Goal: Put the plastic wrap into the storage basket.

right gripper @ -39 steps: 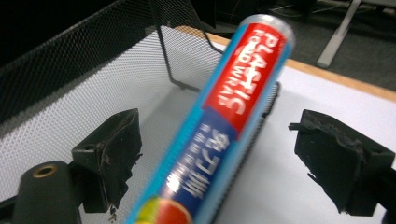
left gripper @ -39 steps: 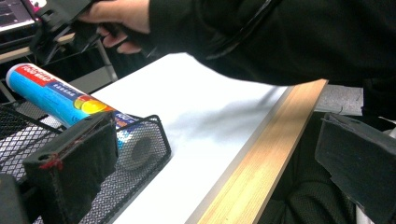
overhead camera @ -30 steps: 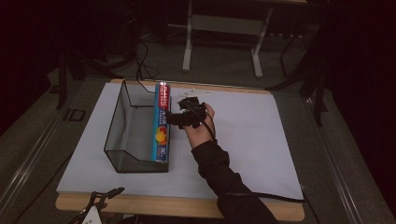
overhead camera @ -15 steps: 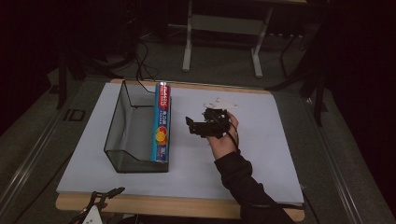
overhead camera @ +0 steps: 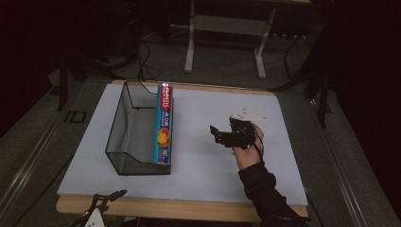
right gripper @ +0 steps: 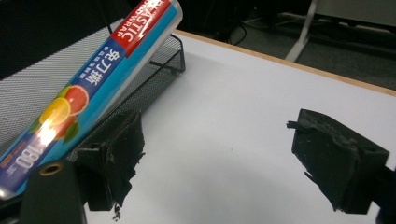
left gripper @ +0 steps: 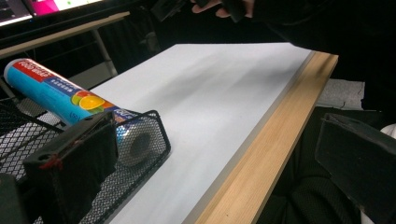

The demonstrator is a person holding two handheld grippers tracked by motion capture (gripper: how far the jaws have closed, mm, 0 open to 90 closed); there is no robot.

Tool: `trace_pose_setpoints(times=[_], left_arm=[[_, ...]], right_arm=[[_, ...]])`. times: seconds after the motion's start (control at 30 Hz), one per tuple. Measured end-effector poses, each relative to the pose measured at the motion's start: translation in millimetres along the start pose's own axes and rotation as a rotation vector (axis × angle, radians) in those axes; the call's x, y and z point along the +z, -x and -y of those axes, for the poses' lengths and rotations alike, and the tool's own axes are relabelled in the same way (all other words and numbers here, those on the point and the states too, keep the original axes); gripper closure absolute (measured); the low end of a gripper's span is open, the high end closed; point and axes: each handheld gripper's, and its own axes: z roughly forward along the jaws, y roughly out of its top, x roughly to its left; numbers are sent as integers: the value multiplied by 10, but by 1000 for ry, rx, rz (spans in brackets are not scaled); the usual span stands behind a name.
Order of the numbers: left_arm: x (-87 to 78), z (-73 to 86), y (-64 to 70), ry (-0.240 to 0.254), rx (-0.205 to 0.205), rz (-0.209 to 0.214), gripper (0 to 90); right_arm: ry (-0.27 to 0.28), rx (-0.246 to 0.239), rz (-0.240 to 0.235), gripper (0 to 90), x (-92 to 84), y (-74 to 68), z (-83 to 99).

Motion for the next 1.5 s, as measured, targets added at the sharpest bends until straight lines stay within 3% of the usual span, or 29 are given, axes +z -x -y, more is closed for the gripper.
trace_pose_setpoints(times=[0.27, 0.63, 0.73, 1.0, 1.3, 1.5], left_arm=[[1, -1, 1, 2, 0, 0, 1], [8, 2, 0, -4, 0, 1, 1], [10, 3, 2, -6, 0, 1, 1], [12, 3, 4, -7, 1, 1, 1], [16, 3, 0, -8, -1, 3, 1], [13, 4, 8, -10, 7, 6, 1]], right_arm=[[-2, 3, -5, 163, -243, 121, 176], [-31, -34, -29, 163, -481, 121, 577], [-37, -74, -33, 161, -521, 101, 696], [-58, -103, -28, 150, -617, 106, 905], [-57, -96, -31, 147, -694, 98, 1087], [-86, -100, -31, 146, -718, 83, 1181]])
